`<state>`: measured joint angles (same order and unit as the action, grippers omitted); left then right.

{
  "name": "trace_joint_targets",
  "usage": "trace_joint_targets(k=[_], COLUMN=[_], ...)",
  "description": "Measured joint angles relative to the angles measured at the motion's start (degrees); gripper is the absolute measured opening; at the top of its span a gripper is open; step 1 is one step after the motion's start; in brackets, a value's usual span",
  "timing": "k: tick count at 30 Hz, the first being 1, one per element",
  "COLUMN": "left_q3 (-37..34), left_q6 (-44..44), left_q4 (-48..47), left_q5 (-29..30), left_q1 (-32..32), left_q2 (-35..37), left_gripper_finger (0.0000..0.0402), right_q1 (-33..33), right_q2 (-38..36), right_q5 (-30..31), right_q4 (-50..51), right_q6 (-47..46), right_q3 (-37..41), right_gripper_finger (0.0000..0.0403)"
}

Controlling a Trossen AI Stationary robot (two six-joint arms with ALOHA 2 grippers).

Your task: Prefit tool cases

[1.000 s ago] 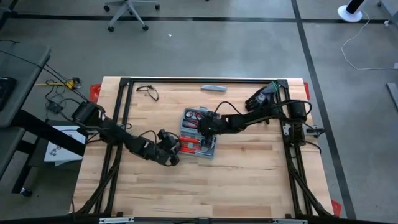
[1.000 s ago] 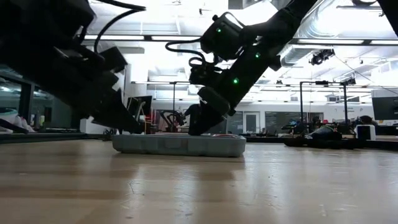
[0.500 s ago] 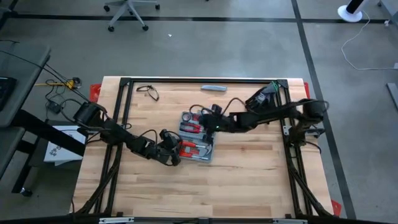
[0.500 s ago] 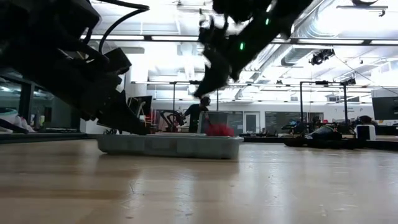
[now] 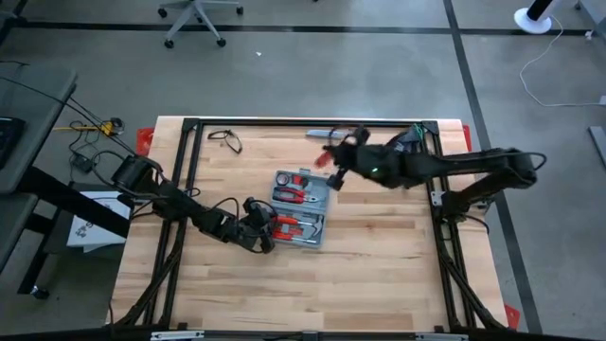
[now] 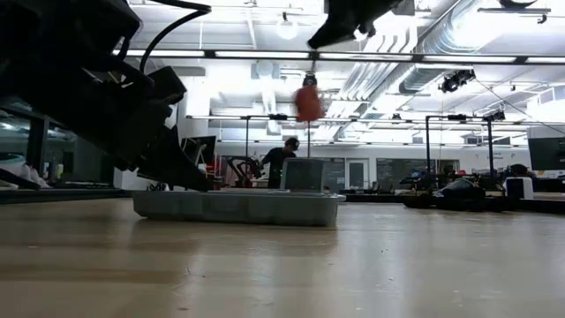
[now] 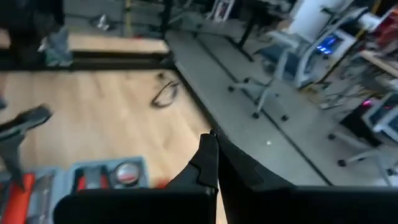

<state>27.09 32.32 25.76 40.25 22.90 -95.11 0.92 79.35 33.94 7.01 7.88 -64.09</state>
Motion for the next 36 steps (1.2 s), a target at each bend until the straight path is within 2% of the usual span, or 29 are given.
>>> trace_joint_targets(k=[7, 15, 22, 36], left_q3=[0.0, 0.0, 0.0, 0.0], left_q6=[0.0, 0.0, -0.5, -0.5], left_q4=[0.3, 0.3, 0.3, 0.3], left_q5=[-0.2, -0.2, -0.2, -0.3], left_q1=[0.0, 0.0, 0.0, 0.0], left_q2=[0.0, 0.0, 0.0, 0.0], left_gripper_finger=[0.0142, 0.0142, 0.0142, 0.0142], right_q1=[2.5, 5.5, 6.8, 11.5], right_q2=[-6.5, -7.0, -6.9, -6.9], right_q5=[2.5, 3.1, 5.0, 4.8], right_q4=[8.1, 17.1, 17.1, 18.0], right_q6=[-0.8, -5.9, -6.6, -12.0], right_q3=[0.0, 0.4, 2.5, 9.4], right_gripper_finger=[0.0000, 0.0000, 0.0000, 0.0000])
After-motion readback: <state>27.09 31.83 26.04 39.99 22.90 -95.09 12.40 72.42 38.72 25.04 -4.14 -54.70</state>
